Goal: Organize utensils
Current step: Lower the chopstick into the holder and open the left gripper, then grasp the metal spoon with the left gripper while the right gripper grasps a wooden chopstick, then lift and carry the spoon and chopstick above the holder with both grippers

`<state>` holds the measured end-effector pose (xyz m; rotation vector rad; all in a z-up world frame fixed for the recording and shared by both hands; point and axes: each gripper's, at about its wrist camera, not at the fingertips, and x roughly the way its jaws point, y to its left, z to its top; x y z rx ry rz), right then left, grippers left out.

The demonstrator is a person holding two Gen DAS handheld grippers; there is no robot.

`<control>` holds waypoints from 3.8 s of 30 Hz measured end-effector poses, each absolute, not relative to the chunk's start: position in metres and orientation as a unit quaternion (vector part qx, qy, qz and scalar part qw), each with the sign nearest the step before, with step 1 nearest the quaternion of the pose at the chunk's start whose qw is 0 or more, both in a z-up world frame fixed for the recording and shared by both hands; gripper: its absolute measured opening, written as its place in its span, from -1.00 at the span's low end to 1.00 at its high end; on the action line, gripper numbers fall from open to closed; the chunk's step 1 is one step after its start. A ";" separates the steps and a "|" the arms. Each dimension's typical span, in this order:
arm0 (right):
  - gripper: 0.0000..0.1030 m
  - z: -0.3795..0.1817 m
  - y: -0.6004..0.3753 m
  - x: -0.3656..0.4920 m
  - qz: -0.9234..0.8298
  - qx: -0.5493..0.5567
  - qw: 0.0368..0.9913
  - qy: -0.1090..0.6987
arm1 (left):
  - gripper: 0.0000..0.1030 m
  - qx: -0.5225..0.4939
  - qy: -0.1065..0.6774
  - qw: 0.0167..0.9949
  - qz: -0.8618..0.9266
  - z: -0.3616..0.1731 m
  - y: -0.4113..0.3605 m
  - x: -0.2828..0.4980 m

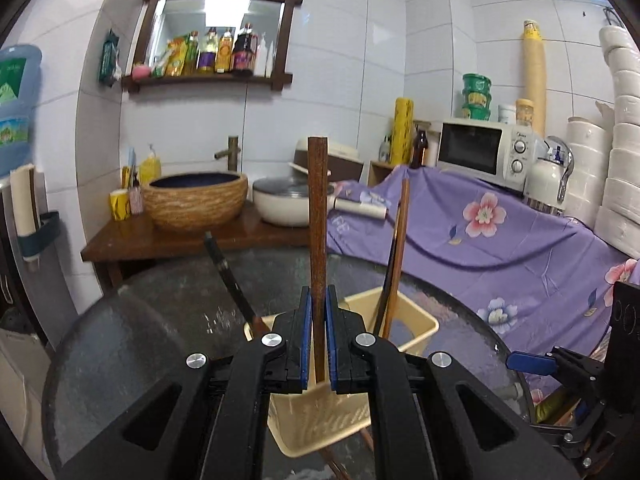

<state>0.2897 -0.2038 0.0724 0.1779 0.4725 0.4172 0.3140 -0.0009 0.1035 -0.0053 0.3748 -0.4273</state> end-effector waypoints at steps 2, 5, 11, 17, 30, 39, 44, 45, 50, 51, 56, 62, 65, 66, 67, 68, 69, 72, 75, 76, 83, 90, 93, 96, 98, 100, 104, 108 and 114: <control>0.89 0.065 -0.205 0.292 0.204 0.095 0.943 0.246 | -0.88 0.003 0.194 0.958 -0.209 0.098 -0.003 0.315; 0.89 0.055 -0.205 0.292 0.198 0.099 0.940 0.258 | -0.87 0.022 0.204 0.957 -0.205 0.090 -0.008 0.313; 0.89 0.044 -0.202 0.293 0.192 0.098 0.937 0.274 | 0.24 0.019 0.192 0.961 -0.195 0.091 -0.004 0.297; 0.89 0.030 -0.194 0.297 0.171 0.068 0.933 0.308 | 0.26 0.003 0.208 0.966 -0.152 0.087 0.014 0.274; 0.24 -0.011 -0.151 0.311 0.165 0.007 0.894 0.416 | 0.25 0.082 0.364 0.913 -0.165 0.010 0.007 0.217; -0.03 -0.018 -0.134 0.336 0.157 -0.005 0.879 0.451 | 0.25 0.144 0.389 0.889 -0.193 -0.018 -0.012 0.202; -0.06 -0.025 -0.118 0.342 0.156 -0.030 0.874 0.458 | 0.25 0.167 0.405 0.877 -0.197 -0.028 -0.012 0.195; -0.07 -0.025 -0.115 0.342 0.152 -0.040 0.875 0.457 | 0.25 0.173 0.409 0.874 -0.198 -0.031 -0.013 0.194; -0.19 -0.025 -0.112 0.344 0.151 -0.045 0.875 0.457 | 0.21 0.169 0.413 0.873 -0.197 -0.037 -0.019 0.197; -0.21 -0.025 -0.112 0.344 0.150 -0.047 0.875 0.458 | 0.20 0.169 0.413 0.874 -0.194 -0.038 -0.020 0.200; -0.29 -0.024 -0.120 0.344 0.154 -0.047 0.874 0.459 | 0.16 0.165 0.408 0.878 -0.189 -0.042 -0.025 0.211; -0.31 -0.025 -0.123 0.343 0.153 -0.056 0.873 0.460 | -0.06 0.137 0.414 0.880 -0.189 -0.042 -0.024 0.220; -0.31 -0.025 -0.116 0.346 0.151 -0.058 0.873 0.460 | -0.22 0.128 0.417 0.881 -0.184 -0.042 -0.024 0.227; -0.31 -0.025 -0.114 0.347 0.149 -0.059 0.873 0.461 | -0.25 0.127 0.419 0.880 -0.183 -0.042 -0.024 0.229; -0.32 -0.025 -0.110 0.348 0.148 -0.062 0.872 0.462 | -0.28 0.125 0.420 0.880 -0.183 -0.041 -0.024 0.230; -0.32 -0.025 -0.108 0.349 0.146 -0.066 0.872 0.462 | -0.29 0.125 0.420 0.880 -0.181 -0.041 -0.025 0.231; -0.32 -0.024 -0.106 0.349 0.144 -0.068 0.872 0.462 | -0.28 0.126 0.421 0.881 -0.178 -0.041 -0.025 0.233; -0.53 -0.024 -0.099 0.351 0.145 -0.073 0.872 0.463 | -0.29 0.118 0.425 0.881 -0.174 -0.040 -0.025 0.237; -0.77 -0.024 -0.094 0.353 0.147 -0.074 0.871 0.463 | -0.29 0.106 0.426 0.882 -0.170 -0.039 -0.021 0.241; -0.78 -0.024 -0.093 0.354 0.148 -0.072 0.871 0.462 | -0.29 0.100 0.426 0.883 -0.170 -0.038 -0.019 0.243; -0.85 -0.022 -0.107 0.354 0.181 -0.014 0.870 0.458 | -0.29 0.062 0.402 0.898 -0.167 -0.020 -0.004 0.250; -0.85 0.001 -0.126 0.345 0.218 0.040 0.879 0.423 | -0.30 0.033 0.372 0.913 -0.162 0.005 0.006 0.252; -0.85 0.015 -0.137 0.340 0.241 0.069 0.881 0.401 | -0.30 0.012 0.357 0.920 -0.164 0.018 0.014 0.253; -0.85 0.035 -0.145 0.329 0.269 0.084 0.886 0.367 | -0.31 -0.003 0.339 0.926 -0.165 0.031 0.018 0.249; -0.85 0.045 -0.148 0.321 0.280 0.089 0.890 0.347 | -0.31 -0.009 0.330 0.930 -0.164 0.038 0.019 0.246; -0.85 0.057 -0.153 0.311 0.294 0.092 0.894 0.325 | -0.32 -0.014 0.321 0.933 -0.165 0.045 0.020 0.245; -0.85 0.077 -0.162 0.291 0.314 0.091 0.899 0.290 | -0.33 -0.015 0.306 0.937 -0.169 0.056 0.020 0.242; -0.86 0.089 -0.168 0.283 0.314 0.093 0.905 0.272 | -0.33 -0.013 0.289 0.941 -0.173 0.066 0.016 0.235; -0.86 0.101 -0.178 0.277 0.317 0.100 0.907 0.258 | -0.33 -0.011 0.273 0.946 -0.175 0.079 0.012 0.231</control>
